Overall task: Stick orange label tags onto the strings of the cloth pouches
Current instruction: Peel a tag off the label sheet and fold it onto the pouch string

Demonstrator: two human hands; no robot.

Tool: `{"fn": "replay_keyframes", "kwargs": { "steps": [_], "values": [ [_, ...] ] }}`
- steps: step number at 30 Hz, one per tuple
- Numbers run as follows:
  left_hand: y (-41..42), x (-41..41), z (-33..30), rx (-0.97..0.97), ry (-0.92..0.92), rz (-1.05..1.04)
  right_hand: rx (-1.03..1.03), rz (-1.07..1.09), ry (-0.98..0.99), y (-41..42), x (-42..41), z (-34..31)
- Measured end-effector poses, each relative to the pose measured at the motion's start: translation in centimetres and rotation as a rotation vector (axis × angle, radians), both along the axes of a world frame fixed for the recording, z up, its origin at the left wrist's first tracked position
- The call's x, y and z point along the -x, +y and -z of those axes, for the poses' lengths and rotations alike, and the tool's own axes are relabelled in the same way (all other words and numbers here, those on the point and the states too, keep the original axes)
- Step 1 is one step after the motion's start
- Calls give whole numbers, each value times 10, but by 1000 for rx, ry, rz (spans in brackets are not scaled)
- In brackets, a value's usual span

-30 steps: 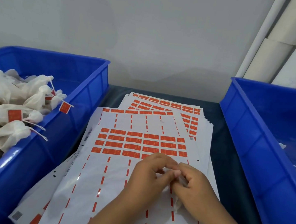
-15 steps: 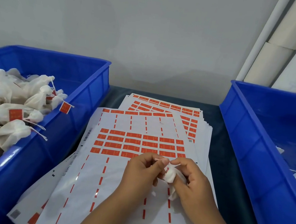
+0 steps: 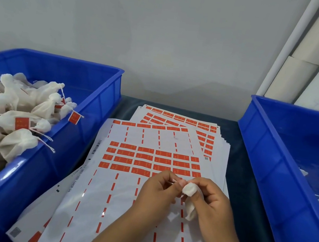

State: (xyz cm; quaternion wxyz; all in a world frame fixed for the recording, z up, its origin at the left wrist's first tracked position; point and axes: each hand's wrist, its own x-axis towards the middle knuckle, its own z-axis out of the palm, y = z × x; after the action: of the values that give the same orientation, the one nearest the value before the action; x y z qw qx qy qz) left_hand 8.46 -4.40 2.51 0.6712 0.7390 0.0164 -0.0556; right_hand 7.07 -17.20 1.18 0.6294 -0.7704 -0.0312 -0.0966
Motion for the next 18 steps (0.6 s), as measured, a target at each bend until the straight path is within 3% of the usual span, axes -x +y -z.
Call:
{"fn": "replay_keyframes", "kwargs": {
  "steps": [10,14,18],
  "values": [
    [-1,-1,-3,50,76,-123,-64,110,45,-3,-2,1],
    [0,3,-3,47,104,60,-38,83,30,-3,0,1],
    [11,1,-6,334,243,239,11,16,-10,-3,3,2]
  ]
}}
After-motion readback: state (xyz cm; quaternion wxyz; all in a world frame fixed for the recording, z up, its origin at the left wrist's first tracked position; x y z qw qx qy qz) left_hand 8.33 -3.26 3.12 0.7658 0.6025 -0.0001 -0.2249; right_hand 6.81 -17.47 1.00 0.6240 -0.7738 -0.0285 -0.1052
